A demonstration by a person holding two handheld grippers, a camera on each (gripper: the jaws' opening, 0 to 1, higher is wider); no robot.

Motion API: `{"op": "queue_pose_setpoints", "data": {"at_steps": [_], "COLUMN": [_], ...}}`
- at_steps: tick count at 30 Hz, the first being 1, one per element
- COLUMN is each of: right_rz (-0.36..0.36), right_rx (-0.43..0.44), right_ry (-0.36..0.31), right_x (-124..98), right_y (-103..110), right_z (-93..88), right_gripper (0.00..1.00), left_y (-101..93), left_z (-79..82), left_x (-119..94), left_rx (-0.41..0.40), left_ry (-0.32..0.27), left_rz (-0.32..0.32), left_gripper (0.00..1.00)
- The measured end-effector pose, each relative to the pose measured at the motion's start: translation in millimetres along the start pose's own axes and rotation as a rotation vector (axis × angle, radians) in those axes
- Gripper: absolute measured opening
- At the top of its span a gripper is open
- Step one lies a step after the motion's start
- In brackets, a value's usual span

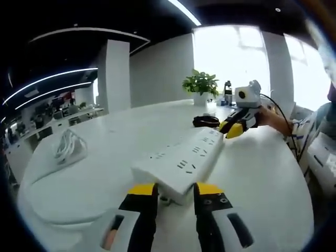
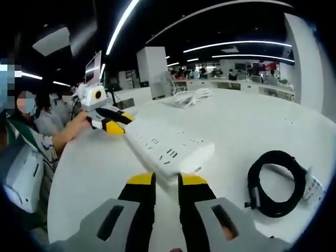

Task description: Straighten the power strip on the desk, plug the charger into it

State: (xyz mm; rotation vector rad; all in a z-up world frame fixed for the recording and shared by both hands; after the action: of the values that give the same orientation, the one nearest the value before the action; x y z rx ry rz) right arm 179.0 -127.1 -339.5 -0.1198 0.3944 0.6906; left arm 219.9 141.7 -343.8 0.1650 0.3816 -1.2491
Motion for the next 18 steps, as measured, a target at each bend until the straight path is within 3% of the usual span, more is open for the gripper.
{"op": "queue_pose_setpoints", "data": {"at_steps": [18], "right_rz": [0.014], "right_rx": [-0.086], "right_ry": [-0.016], "right_x": [-3.2], "right_y": [-4.3], "right_z": [9.6], "right_gripper": [0.16], "left_y": [1.0], "left_z": [0.9], "left_x": [-1.1], "left_rx": [0.001], "left_ry": [-0.012], "left_rz": [-0.005], "left_gripper": [0.27]}}
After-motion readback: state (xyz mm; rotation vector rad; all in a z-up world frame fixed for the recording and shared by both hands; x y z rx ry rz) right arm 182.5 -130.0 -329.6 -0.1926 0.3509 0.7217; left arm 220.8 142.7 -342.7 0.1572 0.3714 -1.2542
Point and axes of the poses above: the point that each gripper's makers call its tool centre point, and the gripper's own axes: x roughly forward along the fingers, y roughly to its left, z roughly out of its top, the point moved 6 cm from there along -x, roughly backward along the fingers, and after that the axes turned 9 degrees about -z, right-handed, at the moved point
